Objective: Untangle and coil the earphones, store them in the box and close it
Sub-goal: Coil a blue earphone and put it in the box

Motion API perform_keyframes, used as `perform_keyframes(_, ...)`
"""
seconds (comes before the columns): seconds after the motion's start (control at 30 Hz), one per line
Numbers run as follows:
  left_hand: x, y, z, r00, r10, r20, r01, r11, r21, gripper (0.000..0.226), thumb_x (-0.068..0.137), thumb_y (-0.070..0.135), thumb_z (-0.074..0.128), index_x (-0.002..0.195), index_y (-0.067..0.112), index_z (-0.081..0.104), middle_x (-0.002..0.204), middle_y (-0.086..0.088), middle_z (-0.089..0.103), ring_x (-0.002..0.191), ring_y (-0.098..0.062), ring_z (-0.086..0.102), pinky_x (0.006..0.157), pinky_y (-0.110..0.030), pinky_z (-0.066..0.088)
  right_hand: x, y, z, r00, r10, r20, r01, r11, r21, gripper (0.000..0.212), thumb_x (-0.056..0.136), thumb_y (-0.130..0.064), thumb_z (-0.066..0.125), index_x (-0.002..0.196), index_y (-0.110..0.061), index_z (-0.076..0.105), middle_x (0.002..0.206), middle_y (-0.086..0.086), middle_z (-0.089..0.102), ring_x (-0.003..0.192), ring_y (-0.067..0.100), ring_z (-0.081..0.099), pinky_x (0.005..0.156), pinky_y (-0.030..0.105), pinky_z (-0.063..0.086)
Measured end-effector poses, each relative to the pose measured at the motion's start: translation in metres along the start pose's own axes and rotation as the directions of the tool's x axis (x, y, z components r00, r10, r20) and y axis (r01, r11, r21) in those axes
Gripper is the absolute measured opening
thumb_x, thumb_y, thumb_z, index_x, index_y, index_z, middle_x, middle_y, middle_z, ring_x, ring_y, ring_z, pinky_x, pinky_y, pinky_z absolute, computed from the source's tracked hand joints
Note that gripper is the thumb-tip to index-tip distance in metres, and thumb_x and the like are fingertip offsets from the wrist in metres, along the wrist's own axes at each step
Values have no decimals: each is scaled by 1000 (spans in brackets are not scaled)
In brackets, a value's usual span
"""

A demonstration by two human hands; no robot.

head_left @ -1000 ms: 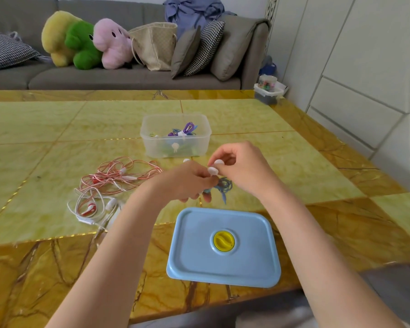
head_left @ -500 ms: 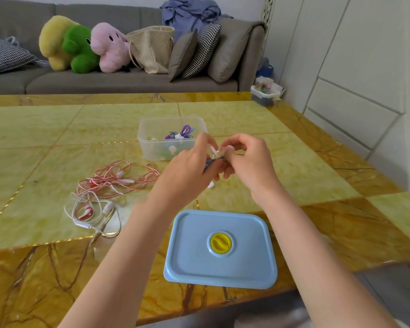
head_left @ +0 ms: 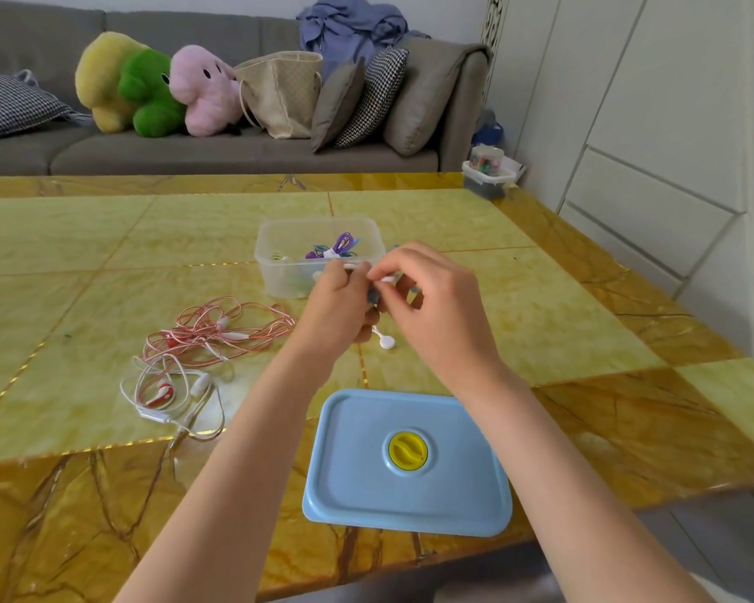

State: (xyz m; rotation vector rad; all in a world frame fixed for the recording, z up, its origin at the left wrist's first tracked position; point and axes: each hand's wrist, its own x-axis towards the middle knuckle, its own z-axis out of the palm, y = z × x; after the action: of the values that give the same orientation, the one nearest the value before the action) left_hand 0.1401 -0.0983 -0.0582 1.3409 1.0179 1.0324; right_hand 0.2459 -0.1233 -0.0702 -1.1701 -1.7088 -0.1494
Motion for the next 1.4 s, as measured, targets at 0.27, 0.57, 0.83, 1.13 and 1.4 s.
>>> perform_keyframes(0.27,3,-3,-2,986,4,-165,-43,970,-238,20,99,23,42,82,17,47,78,2,55,60,-2,54,54,-14,45,2,-7,1,875,474,97,-470,787,399,9,82,-2,65,81,-10,67,69,-2,65,56,7,57,53,23,48)
perform_keyframes(0.57,-2,-5,-13,982,-59,182,133,895,-426,19,92,23,50,88,9,63,70,3,64,62,-4,58,61,-13,48,5,0,-11,587,624,516,-748,174,641,17,85,8,57,85,-7,65,66,5,64,48,6,50,47,14,41)
perform_keyframes(0.83,-7,1,-21,973,-24,228,128,882,-453,18,73,20,59,70,14,75,68,5,66,62,-2,58,62,-11,47,3,2,-16,659,529,534,-710,205,673,25,86,9,53,83,-11,67,62,-4,65,53,5,50,52,14,40)
perform_keyframes(1.13,-4,1,-18,985,-109,135,164,837,-523,14,83,18,62,94,16,54,72,3,66,62,-7,63,58,-15,51,5,4,-14,761,476,440,-632,395,667,25,86,8,53,84,-12,67,75,5,61,64,6,52,58,16,44)
perform_keyframes(1.4,-7,0,-18,992,-102,73,119,948,-296,16,91,25,56,95,17,68,86,0,69,79,-10,68,57,-14,51,5,4,-13,835,439,331,-549,636,542,23,85,6,59,84,-15,68,62,-9,64,54,5,54,56,18,46)
